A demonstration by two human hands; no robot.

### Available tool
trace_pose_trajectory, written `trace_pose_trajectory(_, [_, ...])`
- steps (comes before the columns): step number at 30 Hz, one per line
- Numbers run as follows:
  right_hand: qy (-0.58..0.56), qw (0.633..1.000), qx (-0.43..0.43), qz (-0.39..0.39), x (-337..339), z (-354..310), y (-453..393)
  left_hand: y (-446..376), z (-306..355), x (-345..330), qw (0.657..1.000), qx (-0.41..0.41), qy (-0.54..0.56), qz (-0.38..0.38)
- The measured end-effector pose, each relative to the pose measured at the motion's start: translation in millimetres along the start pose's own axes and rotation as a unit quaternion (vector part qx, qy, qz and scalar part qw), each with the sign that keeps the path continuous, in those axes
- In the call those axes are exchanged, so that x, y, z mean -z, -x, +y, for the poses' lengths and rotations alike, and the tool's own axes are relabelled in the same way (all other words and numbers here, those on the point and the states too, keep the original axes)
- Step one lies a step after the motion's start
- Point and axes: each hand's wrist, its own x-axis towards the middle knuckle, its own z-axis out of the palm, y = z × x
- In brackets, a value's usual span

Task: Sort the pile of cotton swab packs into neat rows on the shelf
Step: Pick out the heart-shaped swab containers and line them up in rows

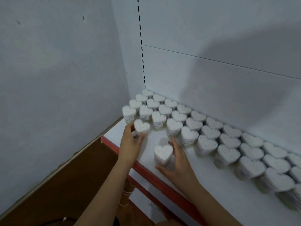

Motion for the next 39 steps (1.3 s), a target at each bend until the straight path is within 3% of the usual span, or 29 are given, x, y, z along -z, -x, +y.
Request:
trace_pose_trajectory(7, [0.017, 1.000, 0.006, 0.005, 2, 1, -4, -22, -8, -8, 0.999, -0.013, 0.002, 0.050])
trace_pose_trajectory(27, [0.034, 0.999, 0.020, 0.006, -2, 4, -3, -39, -17, -6, 0.998, -0.034, 0.010, 0.058])
trace_pose_trajectory(33, [0.029, 0.999, 0.021, 0.009, 0, 4, -2, -39, -3, 5, 0.983, -0.040, -0.001, 0.180])
trace_pose_trajectory(39, [0.027, 0.999, 0.024, 0.010, -1, 5, -3, -67, -18, 20, 0.993, -0.057, -0.019, 0.102])
